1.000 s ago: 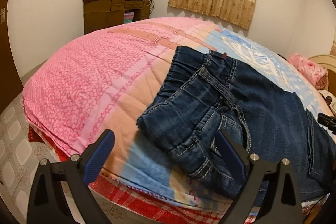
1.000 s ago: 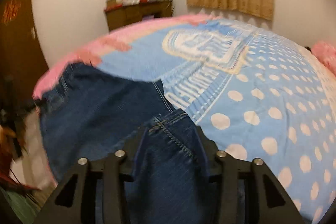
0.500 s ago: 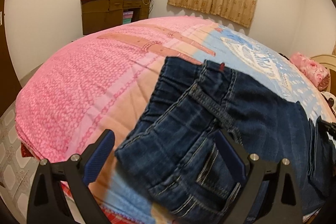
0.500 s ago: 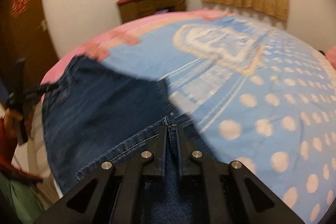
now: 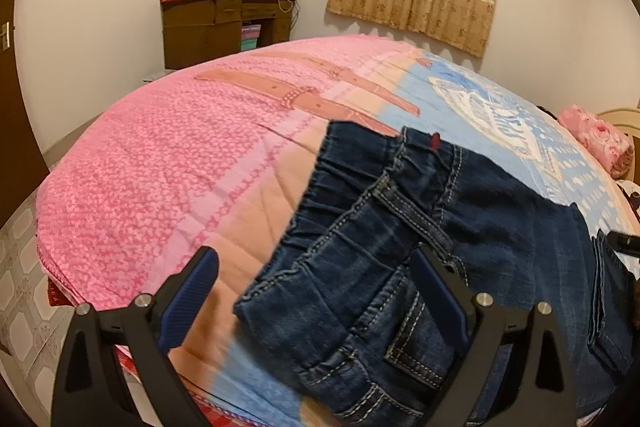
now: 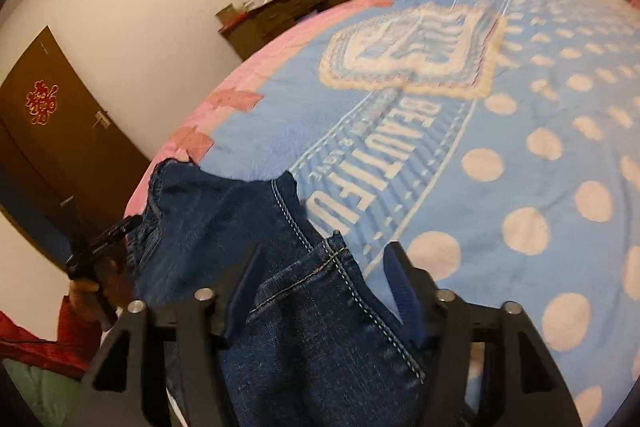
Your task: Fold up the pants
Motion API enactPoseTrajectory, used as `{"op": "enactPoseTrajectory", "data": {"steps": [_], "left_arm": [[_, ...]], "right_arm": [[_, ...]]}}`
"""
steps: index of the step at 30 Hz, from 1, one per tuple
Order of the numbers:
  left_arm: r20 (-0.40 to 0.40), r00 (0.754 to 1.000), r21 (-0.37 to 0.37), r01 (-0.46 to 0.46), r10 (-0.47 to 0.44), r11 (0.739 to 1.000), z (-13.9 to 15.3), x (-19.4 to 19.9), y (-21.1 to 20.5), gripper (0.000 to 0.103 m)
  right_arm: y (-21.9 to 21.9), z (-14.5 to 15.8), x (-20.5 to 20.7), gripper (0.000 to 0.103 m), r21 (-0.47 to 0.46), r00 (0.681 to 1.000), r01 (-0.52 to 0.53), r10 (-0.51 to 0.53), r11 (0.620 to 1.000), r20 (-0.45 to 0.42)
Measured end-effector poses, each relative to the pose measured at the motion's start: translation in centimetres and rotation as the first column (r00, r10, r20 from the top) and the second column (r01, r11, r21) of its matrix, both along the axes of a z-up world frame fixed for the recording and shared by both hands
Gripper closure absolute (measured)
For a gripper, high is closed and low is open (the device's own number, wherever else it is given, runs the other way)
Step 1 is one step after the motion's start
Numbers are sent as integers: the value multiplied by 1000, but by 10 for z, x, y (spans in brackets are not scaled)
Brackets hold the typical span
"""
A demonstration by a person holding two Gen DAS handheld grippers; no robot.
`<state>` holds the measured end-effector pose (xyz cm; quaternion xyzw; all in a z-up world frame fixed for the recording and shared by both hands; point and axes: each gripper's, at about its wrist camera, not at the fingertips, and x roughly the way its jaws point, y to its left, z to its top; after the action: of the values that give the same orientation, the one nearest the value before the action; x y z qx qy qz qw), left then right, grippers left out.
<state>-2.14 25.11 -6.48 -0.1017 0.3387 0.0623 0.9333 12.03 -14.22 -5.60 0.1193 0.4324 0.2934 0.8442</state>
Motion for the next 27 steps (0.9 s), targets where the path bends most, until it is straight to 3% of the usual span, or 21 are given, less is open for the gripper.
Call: {"op": "enactPoseTrajectory", "data": {"steps": [2, 5, 7, 9, 13, 16, 20, 24, 27], "left_arm": [[-3, 1000, 1, -5, 5, 1000, 0, -2, 1, 5], [-4, 1000, 5, -15, 15, 1000, 0, -5, 4, 5], [-5, 1000, 4, -23, 23, 1000, -1, -7, 6, 5], [-6, 999, 3, -37, 37, 999, 0, -8, 9, 5], [4, 999, -3, -51, 51, 999, 3, -11, 13, 5], [11, 999, 13, -52, 52, 999, 7, -12, 13, 5], [24, 998, 16, -63, 62, 998, 12, -15, 16, 5], [13, 998, -5, -67, 67, 998, 9, -20, 17, 5], [-3, 997, 12, -74, 74, 997, 4, -26, 17, 5]], "right_arm": [[8, -11, 8, 40, -10, 998, -49, 48, 999, -43], [24, -7, 2, 78, -115, 996, -86, 89, 990, 21], [33, 2, -6, 90, -175, 992, -81, 97, 981, 81], [35, 9, -17, 92, -198, 985, -80, 108, 977, 135], [23, 30, -40, 92, -83, 972, -92, 107, 992, 209], [17, 53, -62, 92, 10, 946, -159, 150, 987, 286], [20, 70, -69, 92, 47, 913, -252, 222, 966, 343], [40, 45, -36, 92, 6, 928, -271, 260, 963, 268], [66, -8, -7, 88, -106, 953, -258, 271, 960, 138]]}}
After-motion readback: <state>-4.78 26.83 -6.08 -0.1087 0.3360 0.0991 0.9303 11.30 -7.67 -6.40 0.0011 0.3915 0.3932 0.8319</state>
